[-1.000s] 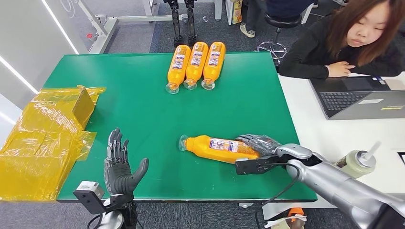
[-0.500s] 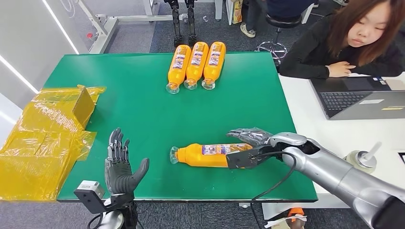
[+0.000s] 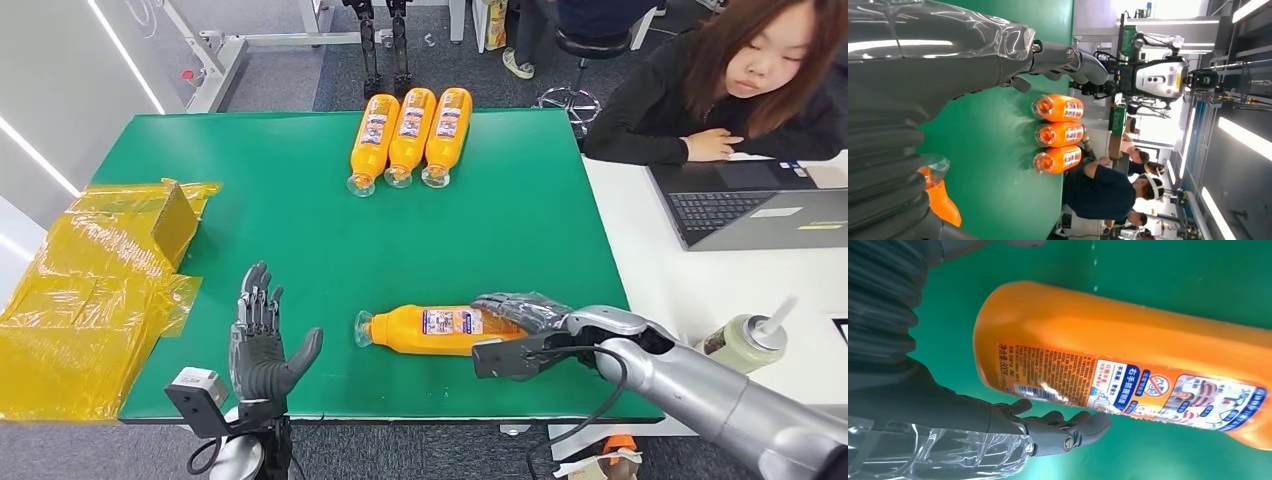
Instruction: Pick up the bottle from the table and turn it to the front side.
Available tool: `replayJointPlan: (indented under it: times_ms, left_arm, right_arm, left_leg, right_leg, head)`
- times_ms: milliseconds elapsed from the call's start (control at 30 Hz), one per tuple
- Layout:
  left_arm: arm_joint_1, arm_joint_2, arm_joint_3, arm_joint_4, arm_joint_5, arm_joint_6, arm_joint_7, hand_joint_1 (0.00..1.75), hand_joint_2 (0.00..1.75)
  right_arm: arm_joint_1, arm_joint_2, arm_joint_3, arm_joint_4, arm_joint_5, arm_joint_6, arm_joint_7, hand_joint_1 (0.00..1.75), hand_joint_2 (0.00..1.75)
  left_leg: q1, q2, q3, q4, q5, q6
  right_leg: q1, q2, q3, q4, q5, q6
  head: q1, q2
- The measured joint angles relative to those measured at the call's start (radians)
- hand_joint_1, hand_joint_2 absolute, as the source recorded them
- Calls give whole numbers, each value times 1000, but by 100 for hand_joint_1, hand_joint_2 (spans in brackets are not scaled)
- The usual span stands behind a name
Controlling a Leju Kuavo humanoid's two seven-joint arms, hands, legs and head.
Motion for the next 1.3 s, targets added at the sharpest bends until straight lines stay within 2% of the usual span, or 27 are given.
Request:
replayJointPlan:
  times_ms: [167,400,667,900,1067,1233,1267,1300]
  left_arm:
    - [-9,-3,0,2,-2,-5,-1,0,175]
    - [-11,-3,0,3,0,-6,-13,0,175]
    - [2,-3,0,3,5,-1,-22,0,175]
    - [29,-2,0,-5,11,2,-22,0,175]
    - [45,-1,-9,-25,30,22,-21,0,175]
    - [59,0,-19,-53,37,33,-11,0,175]
    - [60,0,-20,-56,37,33,-10,0,175]
    - [61,0,-20,-59,37,34,-10,0,175]
  right_arm:
    - [0,-2,0,-3,-18,-1,-4,0,175]
    - [-1,12,0,41,20,-76,-58,0,175]
    - [0,27,0,70,39,-103,-87,0,175]
    - [73,32,-3,103,92,-193,-123,0,175]
    - [118,63,-28,151,159,-262,-165,0,175]
    - [146,119,-57,217,197,-291,-185,0,175]
    - [148,127,-62,227,199,-292,-186,1,175]
    - [149,134,-66,235,199,-292,-186,27,175]
  left_leg:
    - [0,0,0,0,0,0]
    - [0,0,-1,0,0,0]
    - [0,0,-1,0,0,0]
    - [0,-1,-1,0,0,0]
    - [0,-1,0,0,0,0]
    - [0,0,1,-1,0,0]
    - [0,1,2,-1,0,0]
    - [0,1,2,-1,0,0]
  right_leg:
    - [0,0,0,0,0,0]
    - [0,0,0,0,0,0]
    - [0,-1,0,0,0,0]
    - [0,-1,0,0,0,0]
    - [0,-1,0,0,0,0]
    - [0,0,1,0,0,0]
    - [0,1,1,0,0,0]
    - [0,1,1,0,0,0]
  head:
    - [0,0]
    - [0,0]
    - [0,0]
    - [0,0]
    - [0,0]
    - [0,0]
    - [0,0]
    - [0,0]
